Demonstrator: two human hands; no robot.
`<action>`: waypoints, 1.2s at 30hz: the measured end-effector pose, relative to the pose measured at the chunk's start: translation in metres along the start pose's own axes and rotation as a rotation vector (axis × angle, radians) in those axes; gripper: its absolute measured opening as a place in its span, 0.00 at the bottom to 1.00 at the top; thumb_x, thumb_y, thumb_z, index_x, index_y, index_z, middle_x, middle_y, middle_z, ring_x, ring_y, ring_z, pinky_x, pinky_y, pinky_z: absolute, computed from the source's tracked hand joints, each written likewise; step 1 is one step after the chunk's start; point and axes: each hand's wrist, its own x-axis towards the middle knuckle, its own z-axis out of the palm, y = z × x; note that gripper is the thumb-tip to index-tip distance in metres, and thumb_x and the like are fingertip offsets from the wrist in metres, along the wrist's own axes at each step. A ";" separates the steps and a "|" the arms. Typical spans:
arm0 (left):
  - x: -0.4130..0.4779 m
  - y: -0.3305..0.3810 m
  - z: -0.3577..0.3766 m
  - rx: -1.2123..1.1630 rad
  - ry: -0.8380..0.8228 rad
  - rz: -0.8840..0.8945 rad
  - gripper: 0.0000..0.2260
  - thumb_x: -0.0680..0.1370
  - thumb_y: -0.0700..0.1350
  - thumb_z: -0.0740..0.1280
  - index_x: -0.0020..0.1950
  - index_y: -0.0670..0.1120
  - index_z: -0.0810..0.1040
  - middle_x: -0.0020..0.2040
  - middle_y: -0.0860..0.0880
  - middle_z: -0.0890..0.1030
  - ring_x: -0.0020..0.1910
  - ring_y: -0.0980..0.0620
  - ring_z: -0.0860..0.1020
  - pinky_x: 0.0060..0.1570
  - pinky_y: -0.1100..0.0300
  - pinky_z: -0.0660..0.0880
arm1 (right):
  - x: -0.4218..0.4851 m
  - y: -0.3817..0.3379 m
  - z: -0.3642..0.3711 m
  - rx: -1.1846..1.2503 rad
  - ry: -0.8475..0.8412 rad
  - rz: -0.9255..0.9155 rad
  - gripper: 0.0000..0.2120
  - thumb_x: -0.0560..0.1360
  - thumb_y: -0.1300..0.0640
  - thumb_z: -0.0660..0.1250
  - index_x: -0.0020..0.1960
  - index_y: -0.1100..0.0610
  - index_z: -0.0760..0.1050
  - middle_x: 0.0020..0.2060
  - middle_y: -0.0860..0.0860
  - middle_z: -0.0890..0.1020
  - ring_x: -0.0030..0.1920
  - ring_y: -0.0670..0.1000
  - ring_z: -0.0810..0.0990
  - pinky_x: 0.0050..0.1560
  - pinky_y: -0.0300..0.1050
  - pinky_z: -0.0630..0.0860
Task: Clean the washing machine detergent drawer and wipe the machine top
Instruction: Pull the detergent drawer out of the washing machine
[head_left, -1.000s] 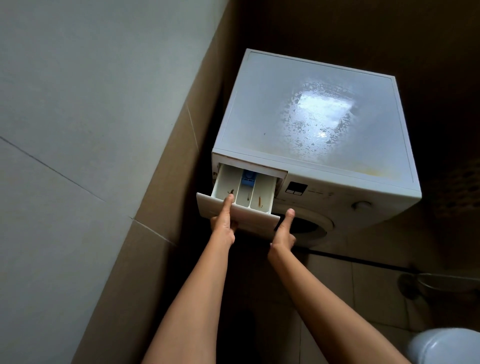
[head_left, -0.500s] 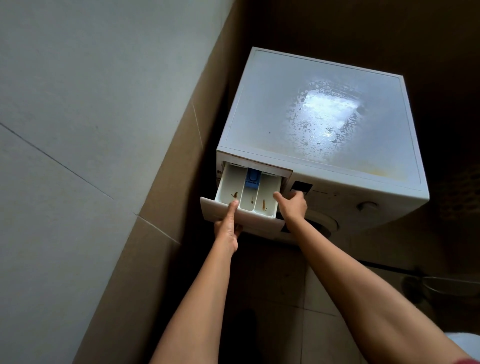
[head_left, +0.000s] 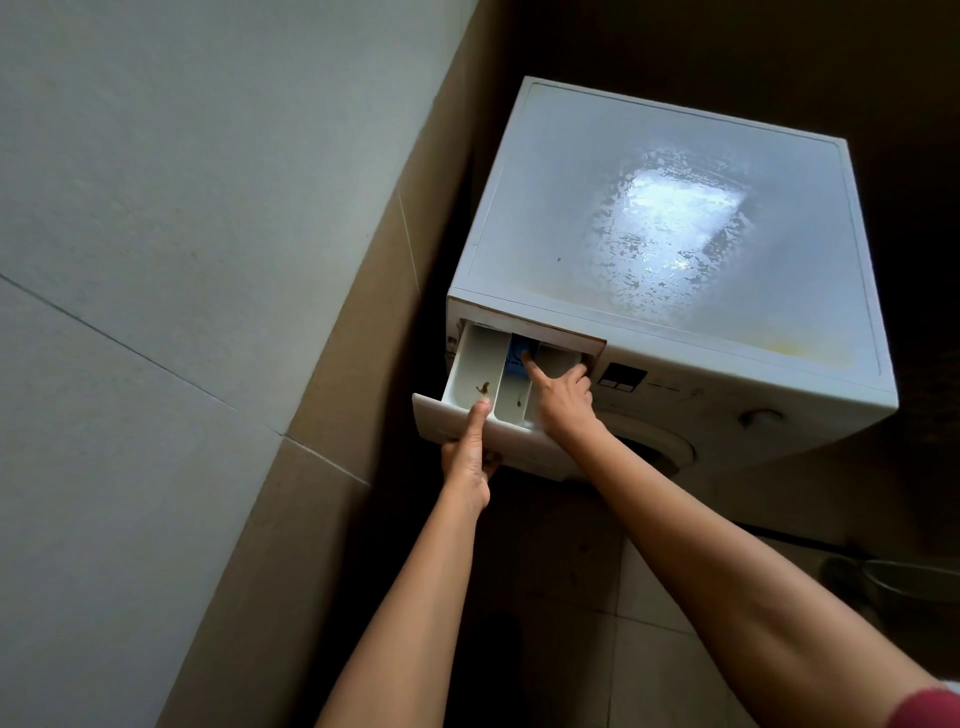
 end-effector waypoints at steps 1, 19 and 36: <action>0.000 0.000 0.001 -0.010 0.010 -0.004 0.28 0.67 0.52 0.77 0.59 0.47 0.68 0.51 0.46 0.76 0.58 0.43 0.75 0.60 0.45 0.76 | 0.001 0.001 0.001 -0.013 0.014 -0.005 0.39 0.77 0.73 0.50 0.77 0.40 0.45 0.67 0.72 0.56 0.62 0.68 0.66 0.62 0.55 0.67; -0.004 0.003 0.011 0.058 0.066 -0.004 0.22 0.68 0.47 0.75 0.56 0.45 0.69 0.46 0.47 0.74 0.50 0.47 0.74 0.58 0.43 0.76 | -0.005 -0.001 -0.005 0.030 0.052 0.018 0.42 0.74 0.77 0.52 0.76 0.39 0.49 0.64 0.67 0.59 0.57 0.63 0.68 0.57 0.51 0.72; -0.010 0.004 0.015 0.114 0.107 -0.007 0.23 0.69 0.50 0.75 0.56 0.44 0.68 0.46 0.46 0.74 0.49 0.46 0.75 0.55 0.44 0.78 | -0.003 -0.002 -0.004 0.110 0.059 0.054 0.38 0.76 0.73 0.48 0.75 0.38 0.52 0.62 0.65 0.59 0.56 0.63 0.66 0.57 0.52 0.70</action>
